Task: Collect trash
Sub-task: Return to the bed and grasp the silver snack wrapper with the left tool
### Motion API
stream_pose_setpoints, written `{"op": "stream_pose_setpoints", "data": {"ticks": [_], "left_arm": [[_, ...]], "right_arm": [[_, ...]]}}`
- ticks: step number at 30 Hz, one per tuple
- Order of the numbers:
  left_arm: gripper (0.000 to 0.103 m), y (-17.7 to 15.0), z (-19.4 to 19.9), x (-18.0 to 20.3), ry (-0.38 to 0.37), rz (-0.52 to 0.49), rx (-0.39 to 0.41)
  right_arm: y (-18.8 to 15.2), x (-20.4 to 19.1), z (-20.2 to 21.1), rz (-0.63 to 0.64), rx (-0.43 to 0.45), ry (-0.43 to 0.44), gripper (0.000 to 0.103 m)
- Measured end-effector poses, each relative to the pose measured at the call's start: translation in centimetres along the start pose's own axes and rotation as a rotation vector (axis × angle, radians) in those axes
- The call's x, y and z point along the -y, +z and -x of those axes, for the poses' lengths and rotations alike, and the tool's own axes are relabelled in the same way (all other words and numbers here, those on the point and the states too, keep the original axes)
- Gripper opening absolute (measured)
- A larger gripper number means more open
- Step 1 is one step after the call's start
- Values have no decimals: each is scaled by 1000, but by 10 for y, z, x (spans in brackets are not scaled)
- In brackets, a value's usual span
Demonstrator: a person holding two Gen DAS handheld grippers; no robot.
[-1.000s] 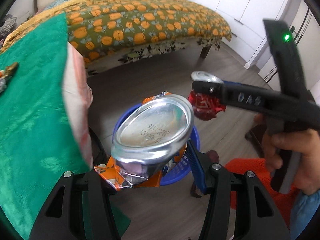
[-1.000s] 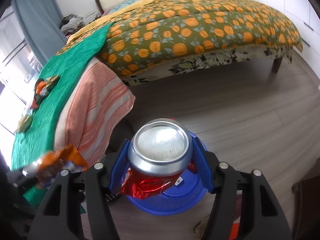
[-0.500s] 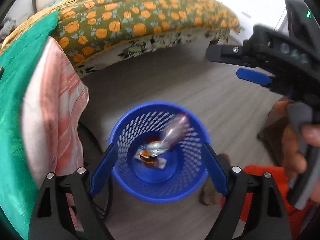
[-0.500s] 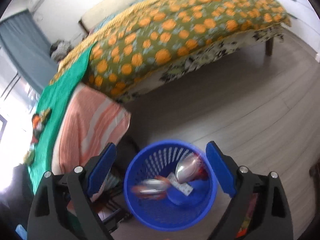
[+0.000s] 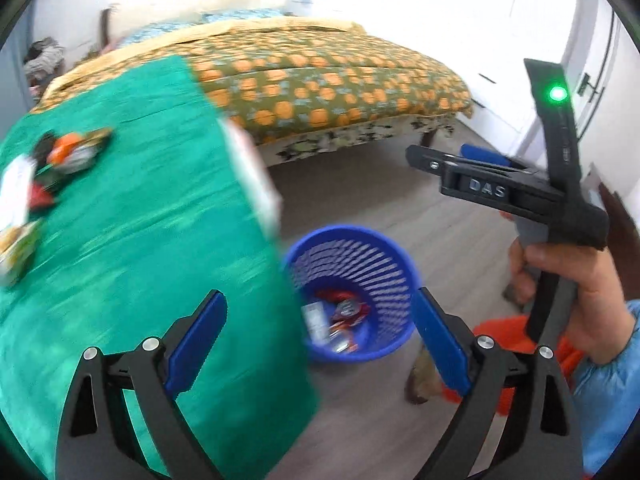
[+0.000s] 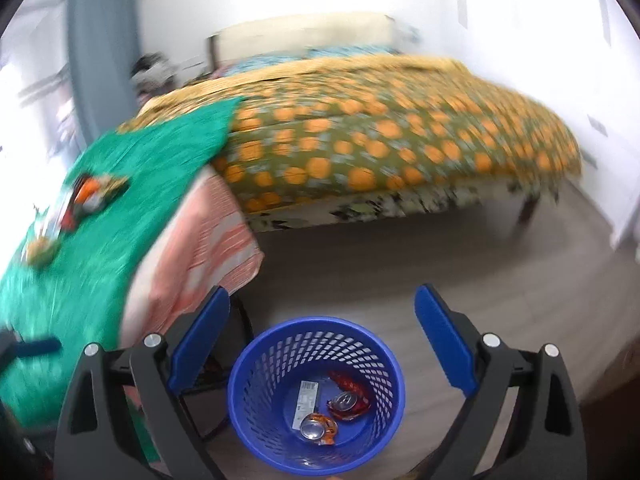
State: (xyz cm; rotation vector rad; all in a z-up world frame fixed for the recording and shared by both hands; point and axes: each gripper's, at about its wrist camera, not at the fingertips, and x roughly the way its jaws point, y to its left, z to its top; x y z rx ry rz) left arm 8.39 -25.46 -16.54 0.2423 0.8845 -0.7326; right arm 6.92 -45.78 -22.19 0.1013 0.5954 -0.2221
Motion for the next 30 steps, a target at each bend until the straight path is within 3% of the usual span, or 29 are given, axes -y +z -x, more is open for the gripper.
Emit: {"op": "stream_pose_setpoints", "data": {"ticks": [8,13,16,19,23,30], "left_arm": [[92,-54,58,-97,136,124,12],[93,-72,82,-162,219,220,15],[93,-76,95,-196,230,266,24],[94,-62,107,-222,236,276,46],[97,-20,107,-250,217,262,53],[97,41,53,-290,156,239,-107]], "right_arm": [[-27,-135,8,248,-42,147,91],[-28,-206,11,311,-71,243,92],[-22,-239,3,303,-117,279,92],[-15,-267,-18,316,-188,292,92],[-12,-289,-42,308,-233,308,92],[-19,-296,-52,334,-206,284,96]]}}
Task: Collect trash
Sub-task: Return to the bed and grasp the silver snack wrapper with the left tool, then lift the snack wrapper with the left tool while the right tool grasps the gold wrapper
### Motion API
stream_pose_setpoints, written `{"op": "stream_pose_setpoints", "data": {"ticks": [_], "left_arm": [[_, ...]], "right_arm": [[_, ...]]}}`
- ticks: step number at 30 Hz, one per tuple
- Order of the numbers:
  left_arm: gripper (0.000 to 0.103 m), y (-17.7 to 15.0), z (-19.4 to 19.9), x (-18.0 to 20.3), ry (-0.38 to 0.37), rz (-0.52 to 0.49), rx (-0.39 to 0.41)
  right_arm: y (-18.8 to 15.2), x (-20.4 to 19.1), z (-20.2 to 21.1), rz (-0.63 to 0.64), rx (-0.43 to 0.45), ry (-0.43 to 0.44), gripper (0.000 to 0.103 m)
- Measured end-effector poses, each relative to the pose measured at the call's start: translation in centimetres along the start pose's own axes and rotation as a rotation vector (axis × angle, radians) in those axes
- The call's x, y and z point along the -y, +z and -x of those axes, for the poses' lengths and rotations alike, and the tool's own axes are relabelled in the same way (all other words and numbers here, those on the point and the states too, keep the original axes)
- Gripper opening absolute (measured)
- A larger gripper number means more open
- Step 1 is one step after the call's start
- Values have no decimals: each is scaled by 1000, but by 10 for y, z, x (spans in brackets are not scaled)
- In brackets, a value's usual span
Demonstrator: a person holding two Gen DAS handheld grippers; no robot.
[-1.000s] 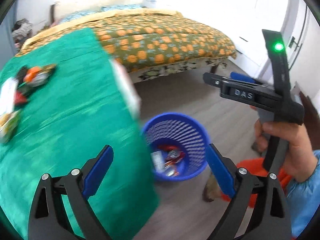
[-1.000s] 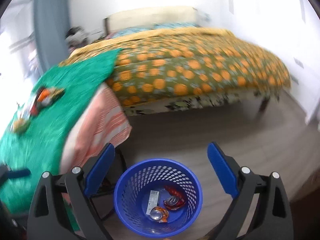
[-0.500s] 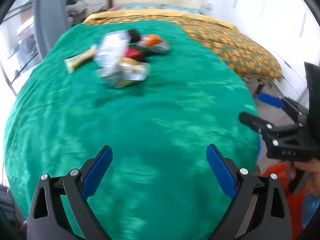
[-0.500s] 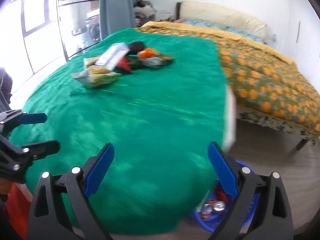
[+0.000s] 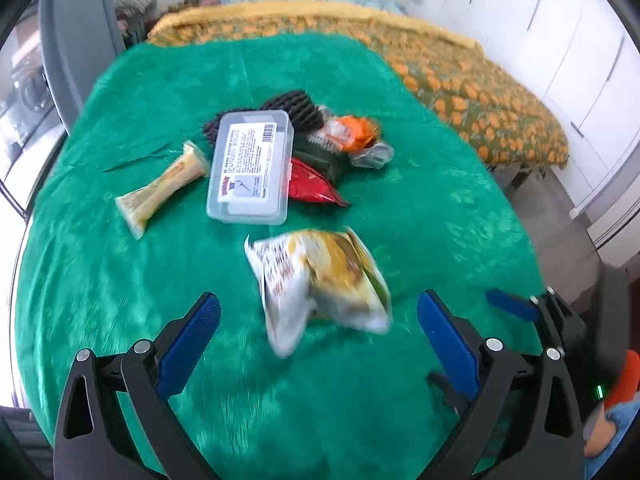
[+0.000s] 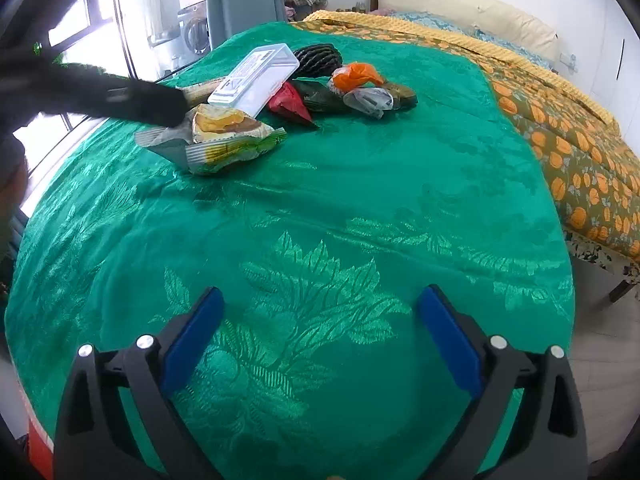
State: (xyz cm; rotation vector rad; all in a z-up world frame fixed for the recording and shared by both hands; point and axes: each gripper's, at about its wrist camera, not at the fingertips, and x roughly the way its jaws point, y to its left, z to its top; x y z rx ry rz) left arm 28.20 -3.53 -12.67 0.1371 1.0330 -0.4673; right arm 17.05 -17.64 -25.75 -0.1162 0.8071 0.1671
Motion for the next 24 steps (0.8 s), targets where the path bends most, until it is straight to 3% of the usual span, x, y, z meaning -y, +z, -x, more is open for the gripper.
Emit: {"op": "stream_pose_setpoints", "data": {"ticks": [7,10,14,17,24], "left_arm": [[97,22,-57,-1,34,-12,-142],[97,22,-69,4,79,-37,-158],[72,20,-71,3,86,-13,-129],[60,11,-57,2,95,-6,-64],[59,-42,5,-6,110,14,54]], "right_arm": [[2,-1,-3,7,5,-5,96],[2,-2,-3,6,6,-5,97],[2,-2,-2,6,9,-7,96],[0,-2,0,4,11,-8,96],[-1,-3,1,1,12,-11,96]]}}
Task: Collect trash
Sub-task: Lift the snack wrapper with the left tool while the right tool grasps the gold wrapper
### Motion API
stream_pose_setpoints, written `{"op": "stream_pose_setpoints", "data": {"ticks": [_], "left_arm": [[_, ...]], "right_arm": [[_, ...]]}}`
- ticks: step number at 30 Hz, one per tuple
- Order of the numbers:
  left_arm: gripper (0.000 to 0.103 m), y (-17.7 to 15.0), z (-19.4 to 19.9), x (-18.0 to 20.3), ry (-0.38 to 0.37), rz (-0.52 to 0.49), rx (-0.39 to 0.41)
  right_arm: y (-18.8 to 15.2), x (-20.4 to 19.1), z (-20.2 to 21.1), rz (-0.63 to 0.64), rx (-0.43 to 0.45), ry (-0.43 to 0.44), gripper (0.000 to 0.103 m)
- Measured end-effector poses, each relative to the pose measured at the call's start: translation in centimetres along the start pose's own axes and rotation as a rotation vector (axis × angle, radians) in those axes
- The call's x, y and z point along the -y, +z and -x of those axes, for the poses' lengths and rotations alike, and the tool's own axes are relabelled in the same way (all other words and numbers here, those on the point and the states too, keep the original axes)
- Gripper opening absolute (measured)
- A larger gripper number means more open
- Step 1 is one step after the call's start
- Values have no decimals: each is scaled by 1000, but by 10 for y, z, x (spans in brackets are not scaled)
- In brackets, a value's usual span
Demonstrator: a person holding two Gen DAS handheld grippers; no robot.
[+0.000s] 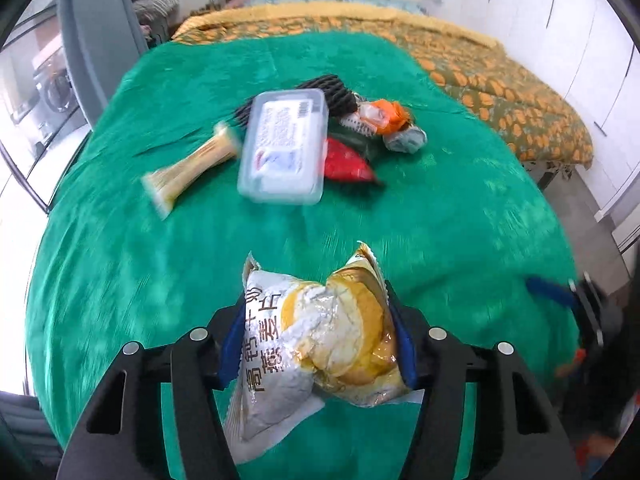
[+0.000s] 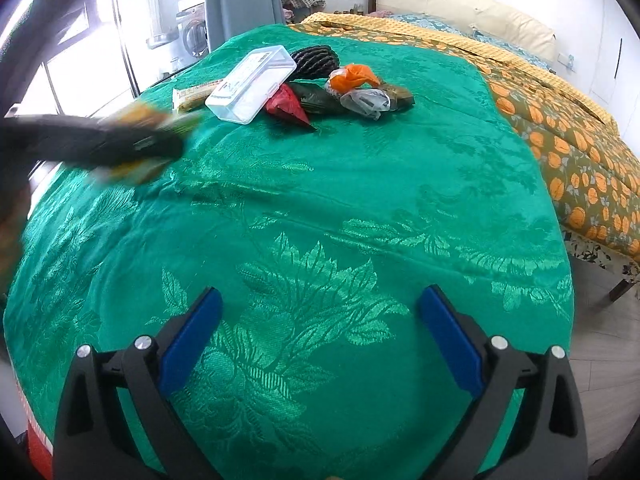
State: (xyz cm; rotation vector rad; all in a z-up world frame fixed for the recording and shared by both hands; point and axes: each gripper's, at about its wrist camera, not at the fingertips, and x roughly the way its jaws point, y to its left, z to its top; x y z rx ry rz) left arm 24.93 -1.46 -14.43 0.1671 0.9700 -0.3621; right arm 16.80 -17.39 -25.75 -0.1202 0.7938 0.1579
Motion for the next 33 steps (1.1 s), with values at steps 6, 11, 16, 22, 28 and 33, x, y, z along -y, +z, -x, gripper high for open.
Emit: {"op": "stream_pose_setpoints", "data": {"ticks": [6,11,16,22,28,33], "left_arm": [[68,-56,16,-9,21,19,46],[88,-67,0,-9,42,24,23],[92,-71,-2,-12,62,24,35],[94,-72,-2,-13,72,40,47],[94,-74,-2,-14,68,50,50],[94,-74,-1,-17,58,60,49]], "right_arm": [[-1,0,1,-1,-1,-3,96],[-1,2,1,-8,-6,4,97],[-1,4,1,-2,-15,22,97],[19,20,-2,18,-29,21,97],[91,47,-31,-20,-8,0,91],[138,55,-68,-110,-11,4,77]]}}
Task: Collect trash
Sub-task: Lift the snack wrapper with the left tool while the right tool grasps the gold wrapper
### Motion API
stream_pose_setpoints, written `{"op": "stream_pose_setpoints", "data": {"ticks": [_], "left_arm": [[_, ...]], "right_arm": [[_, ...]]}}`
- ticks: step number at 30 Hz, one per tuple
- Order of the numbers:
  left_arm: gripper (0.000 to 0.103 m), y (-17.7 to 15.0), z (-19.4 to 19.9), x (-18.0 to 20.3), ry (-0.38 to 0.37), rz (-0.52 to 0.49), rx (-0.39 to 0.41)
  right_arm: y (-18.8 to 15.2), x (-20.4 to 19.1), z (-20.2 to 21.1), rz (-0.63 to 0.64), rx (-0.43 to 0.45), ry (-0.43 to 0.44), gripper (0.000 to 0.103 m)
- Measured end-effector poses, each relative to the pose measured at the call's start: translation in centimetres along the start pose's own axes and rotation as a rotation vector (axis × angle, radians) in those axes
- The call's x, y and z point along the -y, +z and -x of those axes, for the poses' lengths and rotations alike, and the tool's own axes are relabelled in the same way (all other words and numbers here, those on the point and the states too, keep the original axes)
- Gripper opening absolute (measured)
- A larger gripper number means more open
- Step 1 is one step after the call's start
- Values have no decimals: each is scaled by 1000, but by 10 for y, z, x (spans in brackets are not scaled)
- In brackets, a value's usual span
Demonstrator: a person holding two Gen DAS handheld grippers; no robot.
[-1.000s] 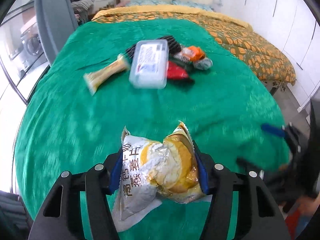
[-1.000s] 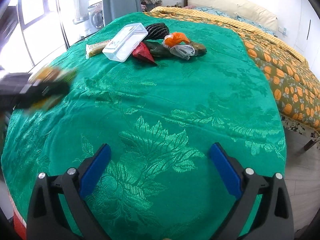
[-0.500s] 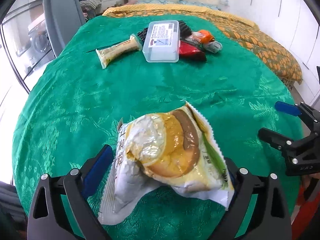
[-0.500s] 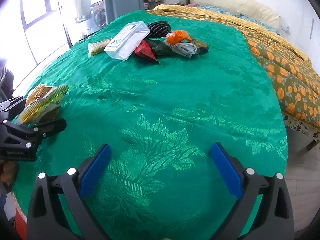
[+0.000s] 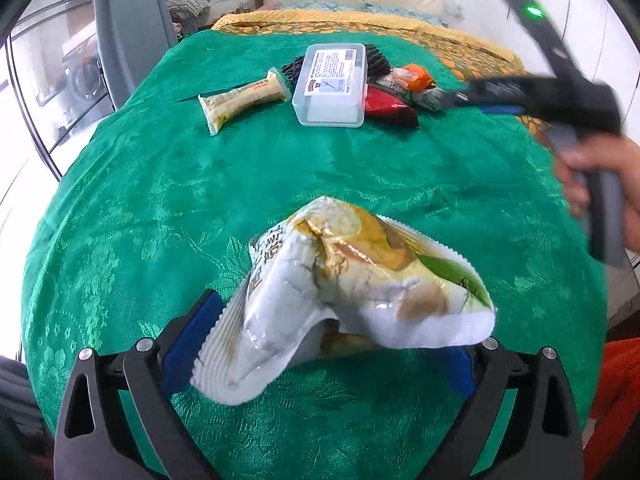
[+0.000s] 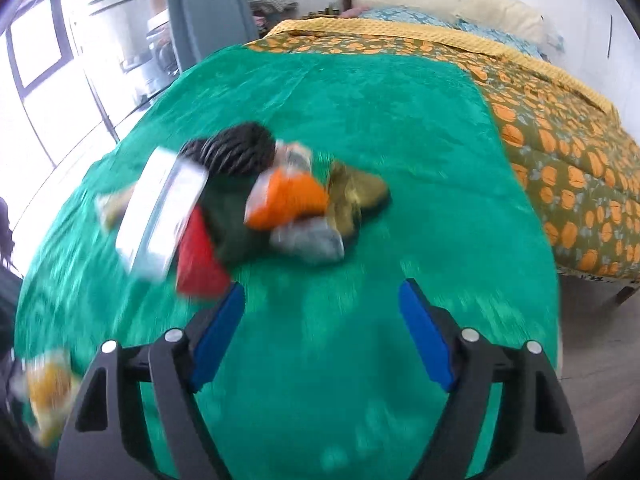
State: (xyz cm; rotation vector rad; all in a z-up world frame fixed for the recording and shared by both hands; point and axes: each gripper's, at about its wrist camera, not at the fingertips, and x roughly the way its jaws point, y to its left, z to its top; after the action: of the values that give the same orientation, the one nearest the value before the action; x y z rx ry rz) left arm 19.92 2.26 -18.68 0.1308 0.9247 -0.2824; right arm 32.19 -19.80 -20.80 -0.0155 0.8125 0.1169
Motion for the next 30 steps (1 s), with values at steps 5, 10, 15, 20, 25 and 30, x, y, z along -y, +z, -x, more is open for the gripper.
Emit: {"op": "stream_pose_setpoints", "data": {"ticks": [5,10,15,20,25,30], "left_arm": [[94,0,0,0,-1,1,0],[94,0,0,-2,-4,3,0],[94,0,0,-1,-3,2,0],[94,0,0,-1,-1,1,-1],[95,0,0,-1,-1,0,-2],[95,0,0,0,2,-4,-3]], "right_arm": [[20,-1,-32,-19,-15,-34,58],[11,5,-19,9,4,-25,45],[-27,5,29,129,14,18,45],[-90,-11,72,234,-21,123,45],[-130,-26,82,245,-8,113,73],[-140,-24,77,155,-19,129,83]]}}
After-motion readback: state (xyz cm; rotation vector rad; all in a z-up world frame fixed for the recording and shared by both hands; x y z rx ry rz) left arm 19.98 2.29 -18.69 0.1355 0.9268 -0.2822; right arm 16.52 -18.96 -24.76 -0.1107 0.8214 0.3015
